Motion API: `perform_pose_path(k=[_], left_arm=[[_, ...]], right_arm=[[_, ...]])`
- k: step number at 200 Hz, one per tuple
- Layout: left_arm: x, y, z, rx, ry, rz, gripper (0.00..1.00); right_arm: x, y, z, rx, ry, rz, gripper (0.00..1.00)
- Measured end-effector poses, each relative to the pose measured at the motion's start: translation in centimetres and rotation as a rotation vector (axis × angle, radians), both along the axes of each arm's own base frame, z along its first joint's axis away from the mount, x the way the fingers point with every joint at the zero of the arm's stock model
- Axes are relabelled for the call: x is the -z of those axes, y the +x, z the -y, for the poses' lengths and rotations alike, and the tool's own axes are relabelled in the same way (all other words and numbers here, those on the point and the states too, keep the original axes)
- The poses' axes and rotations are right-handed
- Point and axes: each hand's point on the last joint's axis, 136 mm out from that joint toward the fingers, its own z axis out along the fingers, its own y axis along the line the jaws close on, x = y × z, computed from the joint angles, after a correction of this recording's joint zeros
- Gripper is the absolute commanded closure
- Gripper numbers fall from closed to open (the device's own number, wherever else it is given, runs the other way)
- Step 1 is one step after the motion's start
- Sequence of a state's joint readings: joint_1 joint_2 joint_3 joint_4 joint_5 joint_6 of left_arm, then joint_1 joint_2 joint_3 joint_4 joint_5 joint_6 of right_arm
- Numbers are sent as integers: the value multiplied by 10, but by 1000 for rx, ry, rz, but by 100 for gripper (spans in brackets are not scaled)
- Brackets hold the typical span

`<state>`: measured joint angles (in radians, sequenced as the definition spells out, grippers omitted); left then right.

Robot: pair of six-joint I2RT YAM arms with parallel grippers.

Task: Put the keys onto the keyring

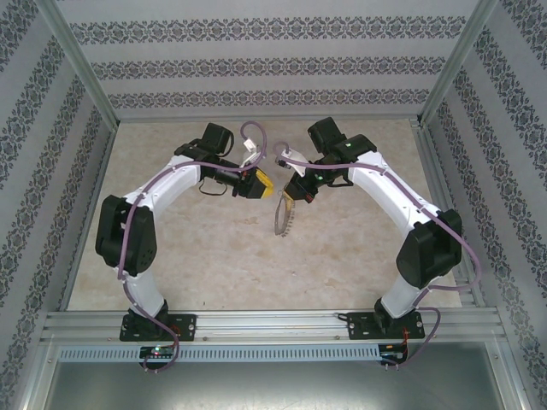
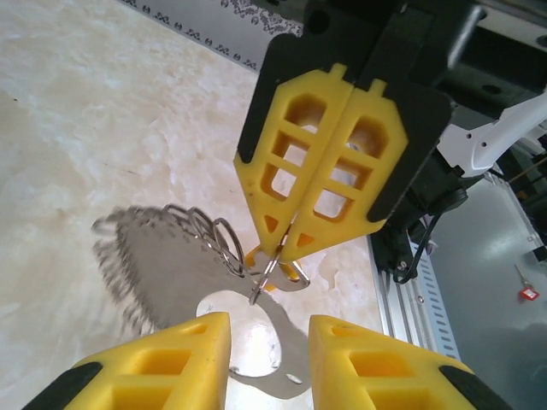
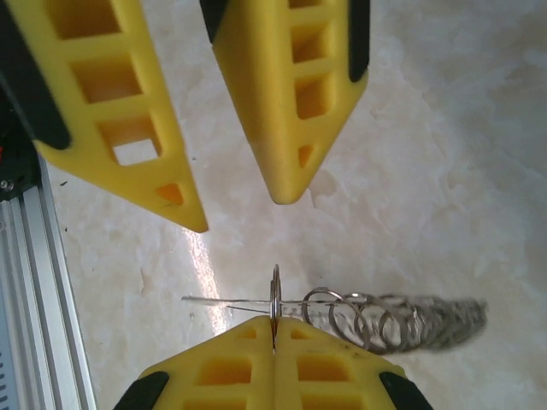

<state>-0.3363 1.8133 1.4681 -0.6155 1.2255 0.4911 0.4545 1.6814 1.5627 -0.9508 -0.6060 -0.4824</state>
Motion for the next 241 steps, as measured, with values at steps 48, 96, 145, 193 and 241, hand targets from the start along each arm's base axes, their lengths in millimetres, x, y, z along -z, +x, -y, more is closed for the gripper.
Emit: perform_pose_path(k=[48, 96, 145, 193, 241], left_arm=[[2, 4, 6, 33, -32, -7, 72], [-3, -1, 9, 61, -63, -1, 72], [-1, -8, 17, 92, -67, -4, 73], [4, -7, 19, 94, -64, -14, 74], [6, -9, 23, 103, -59, -16, 69]], right_arm=[[0, -2, -3, -9, 0, 0, 100], [2, -2, -3, -9, -2, -4, 100], [2, -1, -3, -9, -2, -2, 100], [4, -1, -1, -3, -17, -4, 100], [3, 1, -2, -3, -11, 9, 100]])
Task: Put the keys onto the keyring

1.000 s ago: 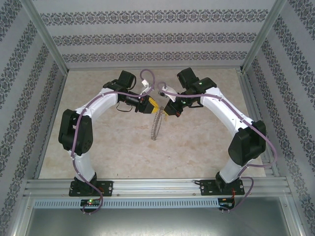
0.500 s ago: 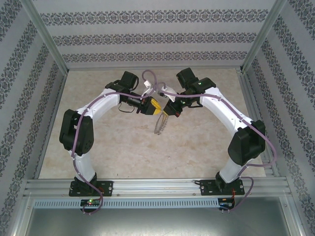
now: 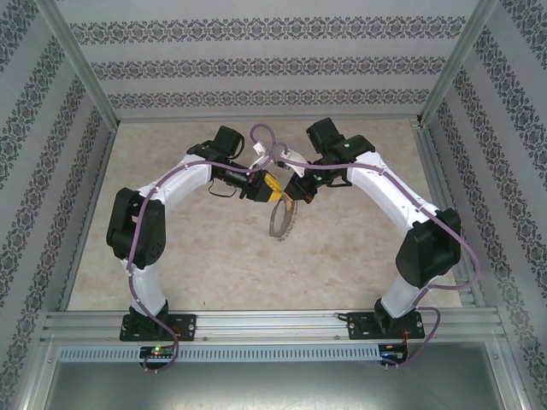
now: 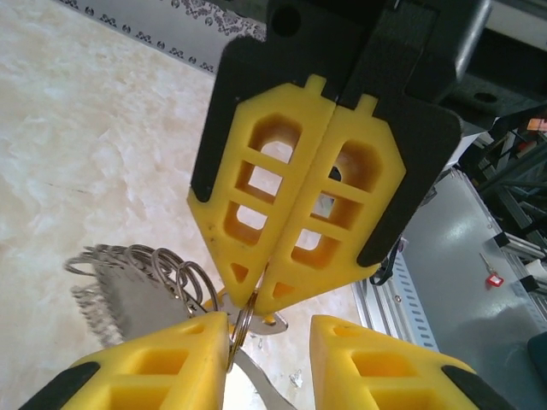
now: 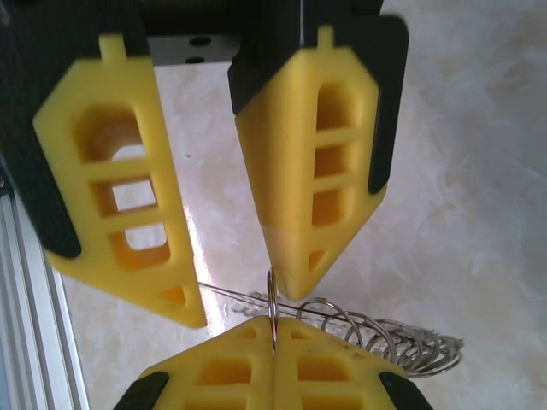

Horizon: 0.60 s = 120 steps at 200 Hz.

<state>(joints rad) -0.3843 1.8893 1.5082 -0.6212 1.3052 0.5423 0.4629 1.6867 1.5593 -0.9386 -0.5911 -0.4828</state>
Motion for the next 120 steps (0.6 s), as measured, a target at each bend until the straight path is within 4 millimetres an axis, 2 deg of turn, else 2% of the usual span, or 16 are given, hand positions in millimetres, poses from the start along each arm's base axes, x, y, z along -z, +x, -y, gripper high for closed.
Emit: perform_pose_path(k=[27, 57, 120], left_arm=[[0, 0, 0, 1, 0, -1, 70], [0, 2, 1, -7, 2, 0, 78], [4, 5, 3, -9, 4, -4, 88]], right_arm=[[0, 0, 0, 0, 1, 1, 100], [1, 1, 0, 0, 1, 3, 100], [3, -1, 1, 4, -2, -7, 100]])
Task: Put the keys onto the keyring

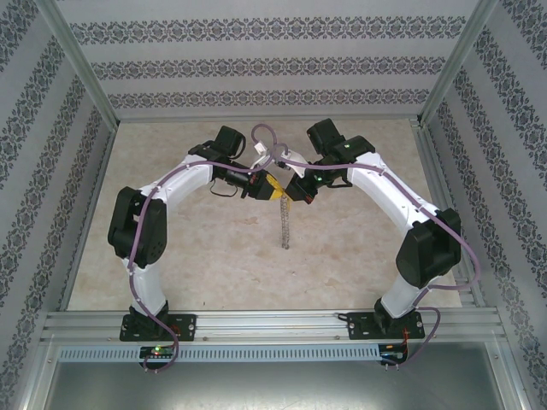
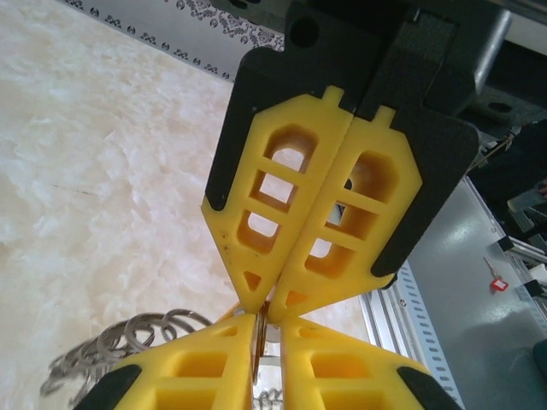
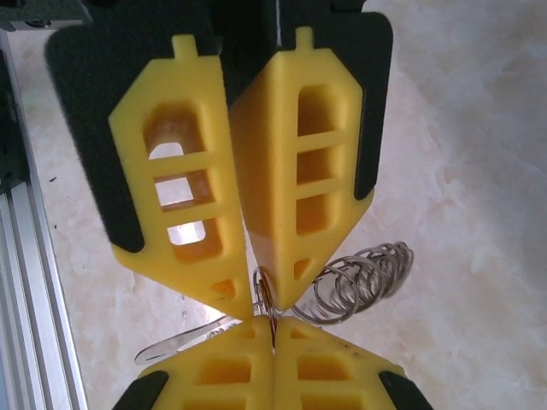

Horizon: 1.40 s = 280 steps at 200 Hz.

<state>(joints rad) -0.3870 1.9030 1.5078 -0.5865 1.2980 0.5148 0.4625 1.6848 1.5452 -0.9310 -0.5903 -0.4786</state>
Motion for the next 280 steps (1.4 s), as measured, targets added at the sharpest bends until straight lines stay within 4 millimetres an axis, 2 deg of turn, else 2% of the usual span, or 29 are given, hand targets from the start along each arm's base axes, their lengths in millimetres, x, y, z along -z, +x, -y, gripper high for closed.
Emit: perform_pose_path(k=[14, 22, 102, 110, 132, 158, 191, 213, 247, 262, 280], left_arm=[[1, 0, 0, 0, 1, -2, 93], [1, 0, 0, -1, 1, -1, 100], [12, -1, 5, -36, 0, 26, 100], [13, -1, 5, -45, 1, 38, 100], [10, -2, 6, -71, 0, 71, 100], [13, 0, 7, -108, 7, 87, 100], [17, 5, 5, -156, 8, 98, 100], [14, 5, 4, -183, 1, 114, 100], [2, 7, 3, -201, -24, 141, 100], [-3, 6, 3, -204, -31, 148, 100], [-7, 6, 3, -204, -38, 158, 100]], right_arm=[[1, -1, 0, 0, -1, -3, 100], [1, 0, 0, 0, -1, -2, 100], [10, -2, 5, 27, -12, 6, 100], [11, -3, 6, 35, -7, 7, 88], [6, 0, 8, 83, 30, 21, 66], [-12, 7, 21, 169, 126, 76, 59], [-24, 14, 46, 336, 235, 125, 58], [-13, 18, 57, 435, 298, 113, 58], [22, 12, 56, 492, 361, 36, 57], [25, 13, 52, 483, 398, 25, 57], [19, 17, 47, 455, 457, 27, 57]])
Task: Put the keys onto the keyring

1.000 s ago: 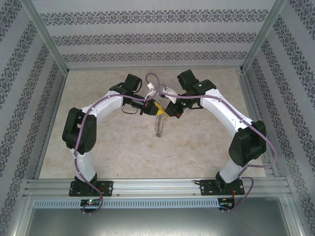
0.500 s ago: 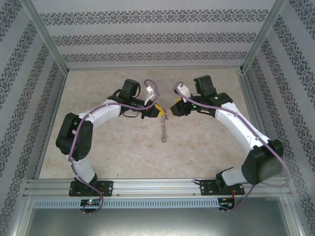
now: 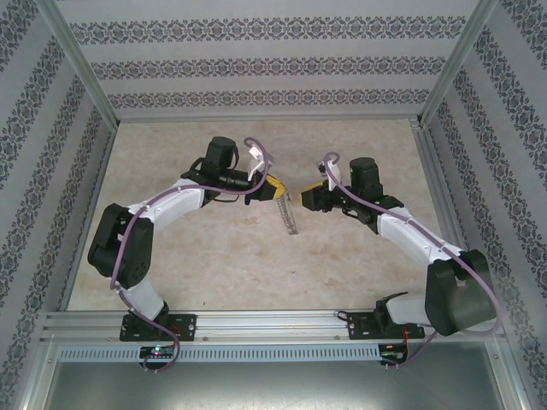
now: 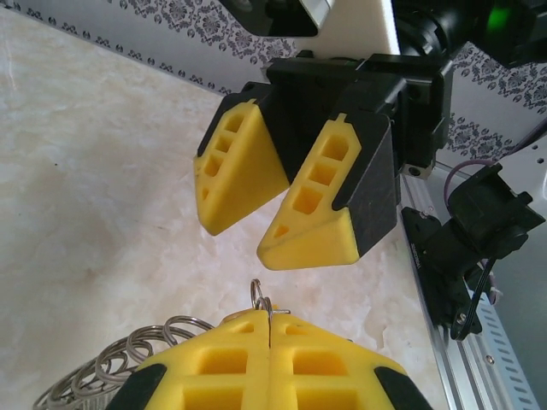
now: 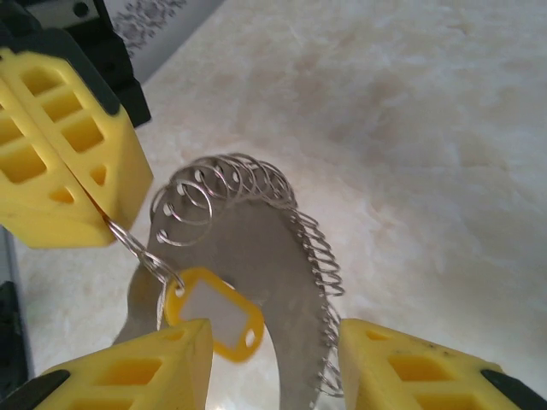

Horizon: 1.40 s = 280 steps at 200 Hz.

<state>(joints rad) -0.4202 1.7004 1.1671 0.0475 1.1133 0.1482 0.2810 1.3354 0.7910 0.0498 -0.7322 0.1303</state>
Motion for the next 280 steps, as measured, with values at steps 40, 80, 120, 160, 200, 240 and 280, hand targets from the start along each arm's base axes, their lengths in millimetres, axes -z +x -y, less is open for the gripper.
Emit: perform_pose_path(k=[40, 80, 120, 160, 200, 240, 280], left_arm=[[-6, -1, -1, 0, -6, 13, 100], [-8, -2, -1, 1, -8, 17, 100], [-9, -4, 1, 6, -9, 18, 100], [-9, -4, 1, 6, -9, 20, 100], [-10, -4, 0, 2, -8, 23, 100], [-11, -3, -1, -20, -2, 31, 100], [-14, -1, -2, -35, -2, 35, 100]], right_arm=[[-18, 2, -12, -80, 112, 44, 57], [-22, 0, -21, -141, 173, 37, 60], [-25, -5, -24, -178, 205, 28, 68], [-23, -8, -27, -208, 224, 6, 79], [-23, -11, -28, -219, 232, -1, 97], [-14, -15, -25, -200, 220, -16, 100], [-15, -22, -19, -170, 206, 2, 100]])
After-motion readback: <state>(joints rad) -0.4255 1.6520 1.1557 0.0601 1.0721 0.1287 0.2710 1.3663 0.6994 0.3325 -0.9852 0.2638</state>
